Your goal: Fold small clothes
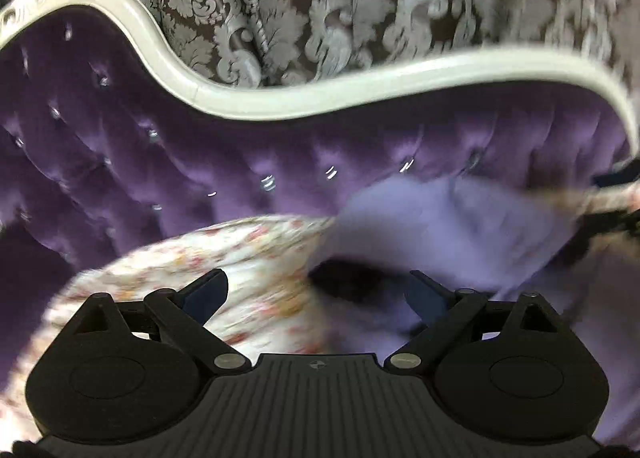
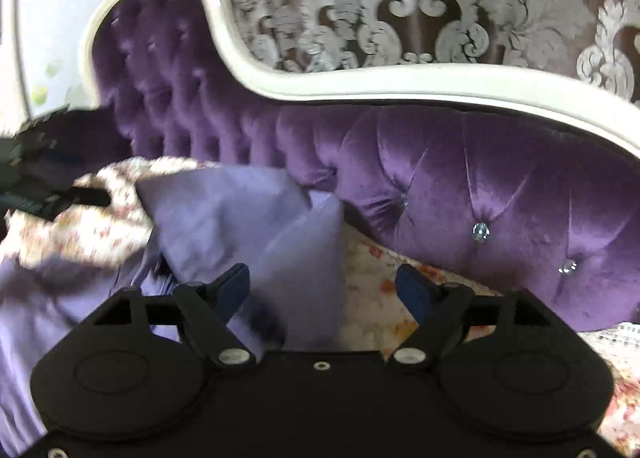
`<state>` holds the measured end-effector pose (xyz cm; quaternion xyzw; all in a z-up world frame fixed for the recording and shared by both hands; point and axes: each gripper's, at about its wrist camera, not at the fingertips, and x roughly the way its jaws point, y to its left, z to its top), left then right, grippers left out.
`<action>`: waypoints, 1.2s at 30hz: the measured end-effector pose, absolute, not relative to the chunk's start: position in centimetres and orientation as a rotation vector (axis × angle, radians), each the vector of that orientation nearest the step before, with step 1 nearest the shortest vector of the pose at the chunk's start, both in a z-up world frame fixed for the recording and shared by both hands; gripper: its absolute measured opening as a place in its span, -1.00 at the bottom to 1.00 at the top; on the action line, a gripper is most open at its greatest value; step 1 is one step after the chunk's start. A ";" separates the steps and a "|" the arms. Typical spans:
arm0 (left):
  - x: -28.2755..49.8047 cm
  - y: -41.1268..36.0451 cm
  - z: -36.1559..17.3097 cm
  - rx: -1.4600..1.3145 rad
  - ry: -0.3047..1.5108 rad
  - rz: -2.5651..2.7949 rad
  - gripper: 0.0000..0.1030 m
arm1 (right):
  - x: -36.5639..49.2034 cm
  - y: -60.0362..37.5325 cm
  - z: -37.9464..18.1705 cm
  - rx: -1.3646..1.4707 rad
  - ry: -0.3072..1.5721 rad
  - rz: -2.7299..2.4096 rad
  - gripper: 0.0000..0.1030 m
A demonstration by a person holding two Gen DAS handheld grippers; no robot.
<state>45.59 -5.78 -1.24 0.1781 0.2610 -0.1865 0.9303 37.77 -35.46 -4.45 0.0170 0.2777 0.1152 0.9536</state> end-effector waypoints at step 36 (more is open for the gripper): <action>52.4 1.0 -4.0 -0.091 0.789 -0.197 0.82 | 42.8 -42.1 -3.5 0.512 0.545 0.319 0.96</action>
